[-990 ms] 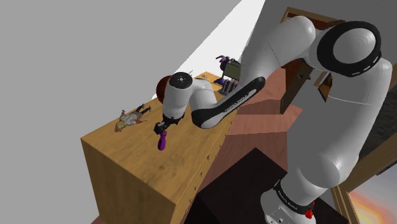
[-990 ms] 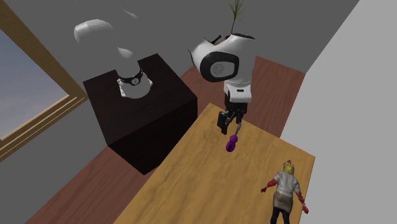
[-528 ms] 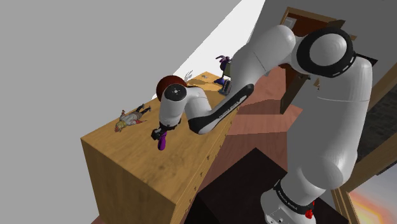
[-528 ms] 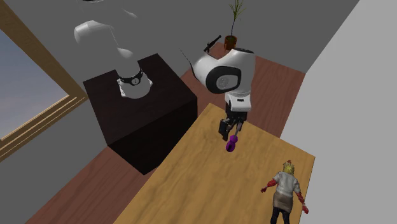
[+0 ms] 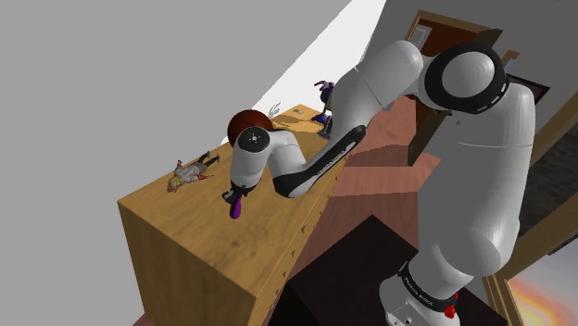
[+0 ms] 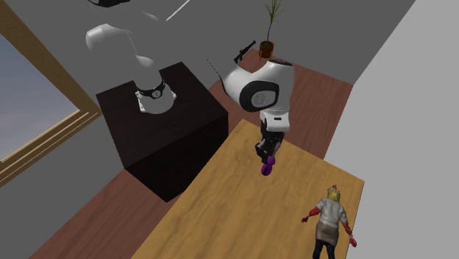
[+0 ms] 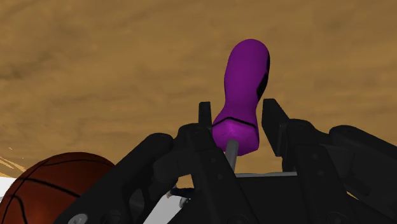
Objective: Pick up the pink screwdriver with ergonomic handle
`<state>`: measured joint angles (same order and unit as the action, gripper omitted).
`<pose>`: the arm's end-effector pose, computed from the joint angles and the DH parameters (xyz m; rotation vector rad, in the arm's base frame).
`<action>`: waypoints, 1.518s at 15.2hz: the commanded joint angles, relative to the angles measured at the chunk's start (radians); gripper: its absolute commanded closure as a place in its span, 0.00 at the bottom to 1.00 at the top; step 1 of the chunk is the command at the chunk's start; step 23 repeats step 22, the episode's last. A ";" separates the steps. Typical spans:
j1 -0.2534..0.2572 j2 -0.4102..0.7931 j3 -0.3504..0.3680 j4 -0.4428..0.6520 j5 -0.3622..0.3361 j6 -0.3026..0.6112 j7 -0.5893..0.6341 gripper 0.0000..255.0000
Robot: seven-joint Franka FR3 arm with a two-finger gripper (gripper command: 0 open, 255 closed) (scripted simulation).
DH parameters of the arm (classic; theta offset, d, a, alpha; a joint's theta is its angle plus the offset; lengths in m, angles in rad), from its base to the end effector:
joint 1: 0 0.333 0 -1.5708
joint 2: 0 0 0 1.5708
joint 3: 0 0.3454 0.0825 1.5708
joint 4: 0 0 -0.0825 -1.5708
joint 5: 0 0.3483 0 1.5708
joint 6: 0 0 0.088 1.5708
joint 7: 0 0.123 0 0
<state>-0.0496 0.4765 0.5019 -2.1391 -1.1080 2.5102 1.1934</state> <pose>0.5063 0.2374 0.2418 2.8493 0.1805 0.4752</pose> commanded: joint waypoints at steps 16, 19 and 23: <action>-0.061 -0.133 0.078 -0.035 0.164 -0.041 -0.140 1.00; -0.076 -0.168 0.097 -0.039 0.210 -0.055 -0.179 1.00; -0.082 -0.181 0.104 -0.040 0.228 -0.060 -0.195 1.00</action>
